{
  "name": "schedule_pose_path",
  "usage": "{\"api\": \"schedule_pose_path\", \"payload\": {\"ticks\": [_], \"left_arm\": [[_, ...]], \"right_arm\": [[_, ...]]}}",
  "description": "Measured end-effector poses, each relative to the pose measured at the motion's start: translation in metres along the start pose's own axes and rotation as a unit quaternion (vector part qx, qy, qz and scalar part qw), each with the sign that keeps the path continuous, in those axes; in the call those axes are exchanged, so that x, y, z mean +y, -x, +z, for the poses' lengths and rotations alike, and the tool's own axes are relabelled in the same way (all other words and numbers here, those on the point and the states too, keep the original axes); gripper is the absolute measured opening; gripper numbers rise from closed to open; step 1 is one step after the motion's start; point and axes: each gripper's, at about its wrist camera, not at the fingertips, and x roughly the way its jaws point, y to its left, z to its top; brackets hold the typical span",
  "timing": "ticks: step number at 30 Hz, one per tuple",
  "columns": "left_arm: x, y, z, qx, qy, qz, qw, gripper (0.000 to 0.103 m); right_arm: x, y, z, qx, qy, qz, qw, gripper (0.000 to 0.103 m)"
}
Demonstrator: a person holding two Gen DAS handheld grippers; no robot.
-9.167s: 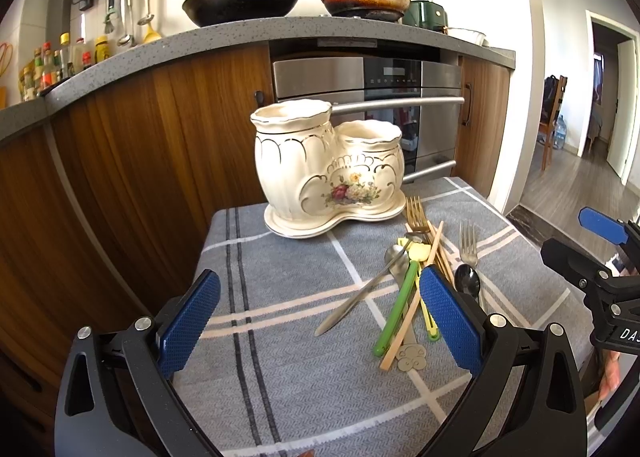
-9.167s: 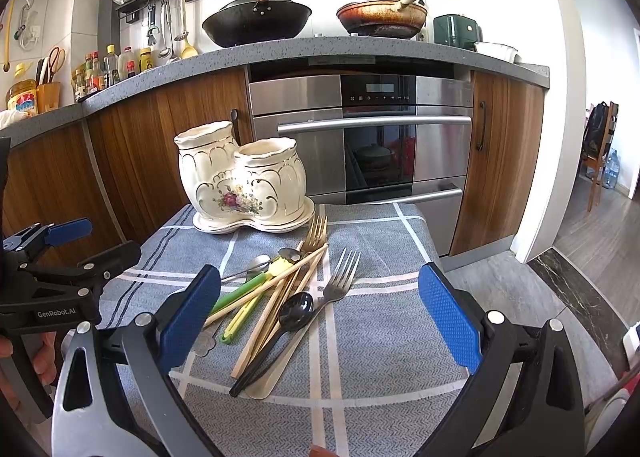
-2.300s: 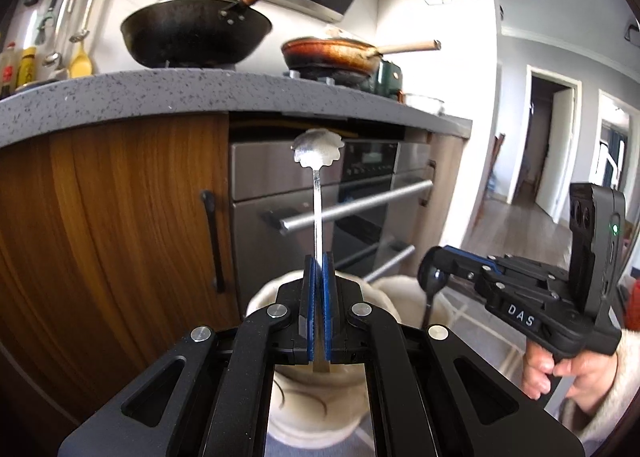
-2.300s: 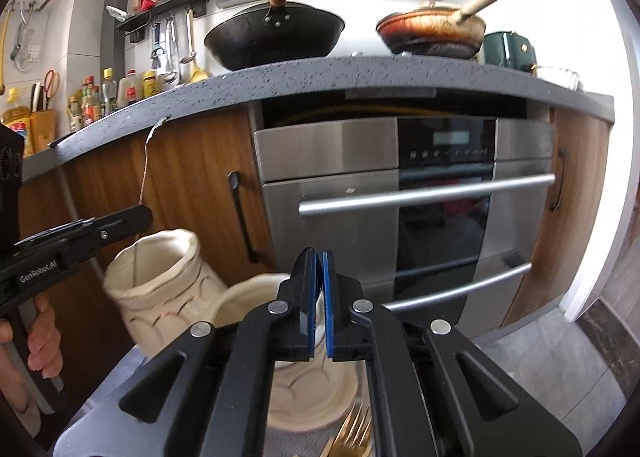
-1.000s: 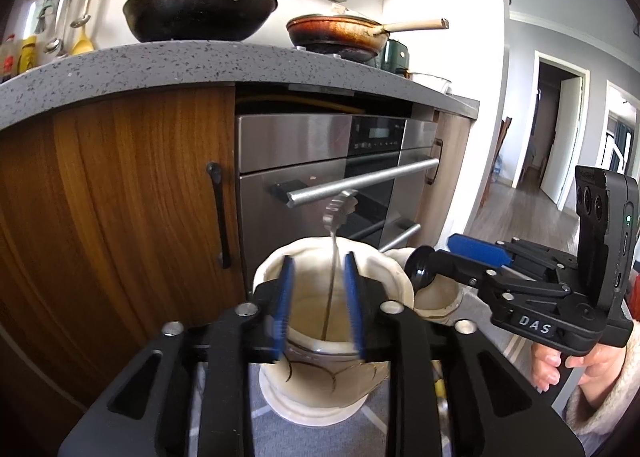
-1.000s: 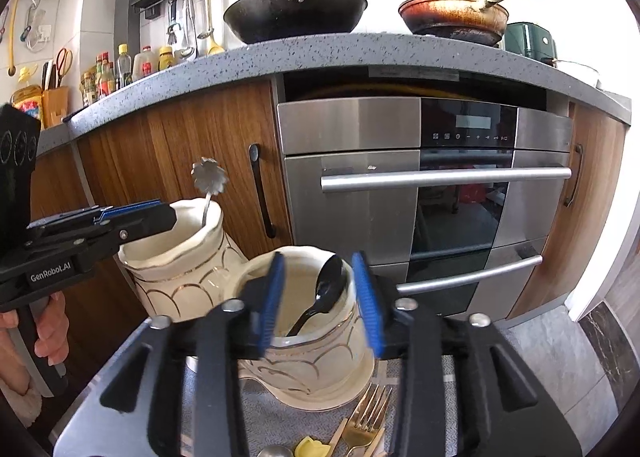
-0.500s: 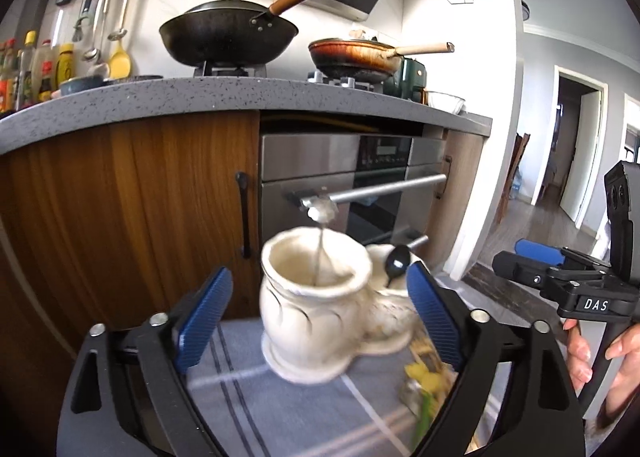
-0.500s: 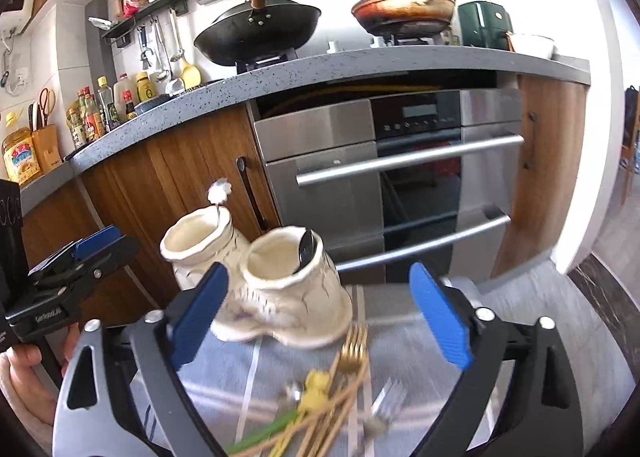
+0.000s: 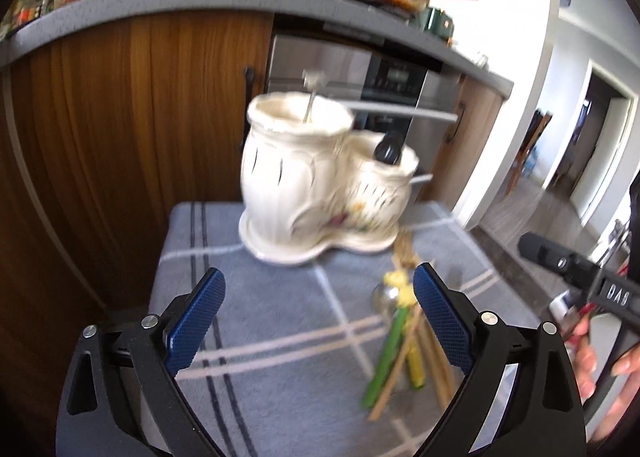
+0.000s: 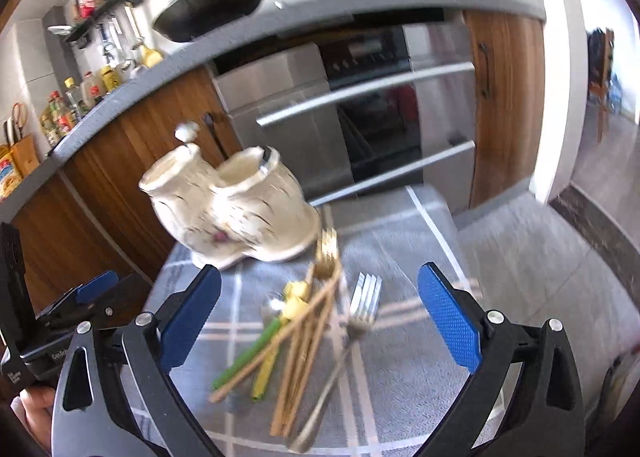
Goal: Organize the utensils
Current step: 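Grasp a wooden chopstick with the left tool while the right tool returns to the pile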
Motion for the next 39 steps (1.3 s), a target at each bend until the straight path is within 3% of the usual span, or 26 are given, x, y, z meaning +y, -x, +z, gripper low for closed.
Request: {"api": "schedule_pose_path", "payload": {"ticks": [4,7,11,17,19,22,33,39], "left_arm": [[0.001,-0.022,-0.012,0.029,-0.003,-0.014,0.9995,0.094],[-0.015,-0.032,-0.017,0.034,-0.040,-0.021,0.9984,0.093],[-0.047,-0.043,-0.023,0.040,-0.097,-0.059,0.9927,0.085],[-0.077,-0.069,-0.032,0.075,-0.131,-0.090,0.9845,0.055],[-0.085,-0.075,-0.034,0.082,-0.141,-0.093,0.9822,0.037],[-0.093,-0.085,-0.035,0.094,-0.149,-0.099,0.9793,0.018],[-0.100,-0.103,-0.032,0.107,-0.154,-0.083,0.9787,0.017],[-0.107,-0.103,-0.033,0.113,-0.187,-0.073,0.9731,0.016]], "right_arm": [[-0.019,-0.020,-0.008,0.024,-0.024,-0.005,0.999,0.097],[-0.027,-0.023,-0.008,0.019,-0.031,-0.009,0.999,0.097],[-0.036,-0.020,-0.006,0.007,-0.035,-0.013,0.999,0.095],[-0.049,-0.024,-0.009,0.006,-0.041,-0.014,0.999,0.085],[-0.051,-0.027,-0.008,0.013,-0.032,-0.011,0.999,0.080],[-0.050,-0.028,-0.009,0.013,-0.016,-0.014,1.000,0.074],[-0.050,-0.033,-0.013,0.026,0.000,0.000,1.000,0.073],[-0.050,-0.030,-0.014,0.024,0.003,0.001,1.000,0.073]]}}
